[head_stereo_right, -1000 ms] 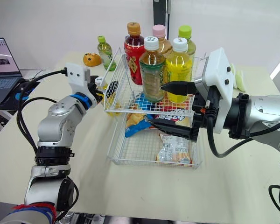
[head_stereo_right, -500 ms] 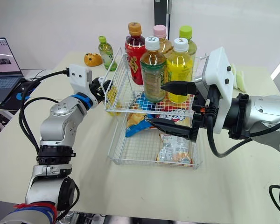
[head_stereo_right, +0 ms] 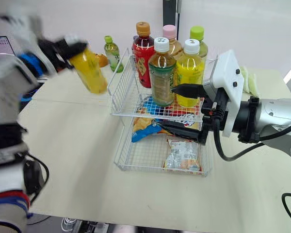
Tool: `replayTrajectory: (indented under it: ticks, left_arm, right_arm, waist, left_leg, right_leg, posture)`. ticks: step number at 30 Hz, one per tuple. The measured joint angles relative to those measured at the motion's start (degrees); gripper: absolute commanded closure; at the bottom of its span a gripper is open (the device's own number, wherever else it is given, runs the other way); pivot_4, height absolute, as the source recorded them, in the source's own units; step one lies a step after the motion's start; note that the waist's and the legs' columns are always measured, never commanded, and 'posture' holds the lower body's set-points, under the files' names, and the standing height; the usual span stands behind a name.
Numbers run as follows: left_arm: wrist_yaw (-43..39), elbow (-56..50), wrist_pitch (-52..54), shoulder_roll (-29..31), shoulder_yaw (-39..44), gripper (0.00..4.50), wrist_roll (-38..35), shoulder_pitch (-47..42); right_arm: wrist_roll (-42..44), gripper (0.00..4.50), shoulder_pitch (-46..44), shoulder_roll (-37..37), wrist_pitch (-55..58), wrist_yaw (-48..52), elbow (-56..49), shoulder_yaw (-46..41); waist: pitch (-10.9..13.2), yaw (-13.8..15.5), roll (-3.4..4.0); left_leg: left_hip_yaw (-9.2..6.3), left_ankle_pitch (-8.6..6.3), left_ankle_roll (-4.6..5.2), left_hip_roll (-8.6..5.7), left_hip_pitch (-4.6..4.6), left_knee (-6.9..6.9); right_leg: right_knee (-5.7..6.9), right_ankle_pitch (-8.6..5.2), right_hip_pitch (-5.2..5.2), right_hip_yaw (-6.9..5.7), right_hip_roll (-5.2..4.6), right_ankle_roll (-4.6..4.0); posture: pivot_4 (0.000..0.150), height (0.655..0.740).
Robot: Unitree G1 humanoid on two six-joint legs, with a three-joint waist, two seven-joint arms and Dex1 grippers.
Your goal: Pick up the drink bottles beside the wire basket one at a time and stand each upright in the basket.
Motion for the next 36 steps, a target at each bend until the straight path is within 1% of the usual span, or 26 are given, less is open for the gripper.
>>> replayTrajectory:
  ticks: [2,5,8,10,13,17,22,32,33,36]
  left_arm:
    - [-2.28,2.34,2.78,1.44,0.04,3.15,-1.44,-6.11]
    - [-6.7,6.26,7.72,1.77,-1.27,3.15,-3.9,-15.0]
    - [-9.44,7.69,10.7,1.03,-2.13,3.15,-5.69,-20.26]
    - [-10.69,7.99,12.4,0.0,-2.3,3.15,-6.8,-22.12]
    - [-12.46,7.13,14.89,-1.26,-4.48,3.15,-8.06,-21.56]
    - [-14.26,4.54,16.06,-1.95,-7.82,3.15,-8.41,-17.71]
    - [-13.42,2.02,16.02,-4.01,-8.79,3.15,-8.25,-12.73]
    - [-11.68,-3.07,13.19,-7.78,-10.26,3.15,-7.12,-7.28]
    - [-11.48,-3.08,12.66,-8.17,-10.69,3.15,-6.73,-7.22]
    - [-11.36,-3.45,10.81,-8.6,-11.16,3.15,-6.17,-6.95]
  right_arm:
    - [-0.91,0.0,0.29,0.04,-0.04,0.71,0.47,0.23]
    - [-2.53,0.0,0.46,0.25,-0.09,1.23,0.62,0.47]
    - [-3.65,0.0,0.55,0.56,-0.13,1.71,0.65,0.51]
    - [-4.62,0.0,0.62,0.9,-0.13,1.88,0.78,0.53]
    - [-5.07,0.0,0.8,1.45,-0.13,1.98,0.96,0.52]
    - [-5.97,0.0,1.03,1.6,-0.12,1.95,0.95,0.5]
    - [-6.71,0.0,1.09,1.6,-0.09,1.96,0.99,0.48]
    - [-6.83,0.0,1.08,1.18,0.1,1.92,1.21,-0.61]
    - [-6.89,0.0,1.49,0.79,0.04,2.17,1.29,-1.17]
    - [-7.73,0.0,9.56,-3.79,-0.9,8.01,2.77,-8.61]
  waist:
    - [0.0,-0.04,0.01]
    - [0.0,-0.02,0.01]
    - [0.01,-0.17,0.02]
    - [0.01,-0.24,0.03]
    - [0.01,-0.39,0.05]
    - [0.03,-0.59,0.08]
    - [0.04,-0.41,0.08]
    - [0.04,-0.37,0.08]
    - [0.04,-0.32,0.08]
    - [0.03,0.27,0.08]
  left_leg:
    - [0.01,0.0,0.0,0.0,0.02,-0.02]
    - [-0.01,0.0,0.0,0.01,0.02,0.01]
    - [0.01,0.0,0.0,0.01,0.03,0.02]
    - [0.02,0.01,-0.01,0.01,0.07,0.02]
    - [0.04,0.01,-0.01,0.02,0.11,0.02]
    - [0.11,0.01,-0.02,0.02,0.11,0.01]
    - [0.12,0.01,-0.02,0.02,0.04,0.03]
    - [0.11,0.02,-0.01,0.01,0.05,0.04]
    - [0.11,0.02,-0.01,0.01,0.04,0.04]
    - [0.11,0.0,0.0,-0.03,0.01,-0.01]
  right_leg:
    - [0.02,0.0,0.0,0.01,0.0,0.0]
    - [0.08,-0.01,-0.02,-0.02,0.01,0.0]
    - [0.12,-0.01,-0.02,0.02,0.01,0.01]
    - [0.16,-0.01,-0.02,0.04,0.01,0.01]
    - [0.23,-0.01,-0.03,0.08,0.02,0.01]
    - [0.26,-0.01,-0.09,0.16,0.02,0.0]
    - [0.23,-0.01,-0.13,0.17,0.02,0.0]
    - [0.26,0.0,-0.12,0.18,0.02,0.0]
    - [0.25,0.0,-0.12,0.18,0.02,0.0]
    - [0.1,0.0,-0.1,0.18,0.01,0.0]
  posture:
    - [0.15,0.7211]
    - [0.15,0.7211]
    - [0.15,0.7211]
    - [0.15,0.7211]
    - [0.15,0.7211]
    - [0.15,0.7211]
    - [0.15,0.7211]
    - [0.15,0.7211]
    - [0.15,0.7211]
    - [0.15,0.7211]
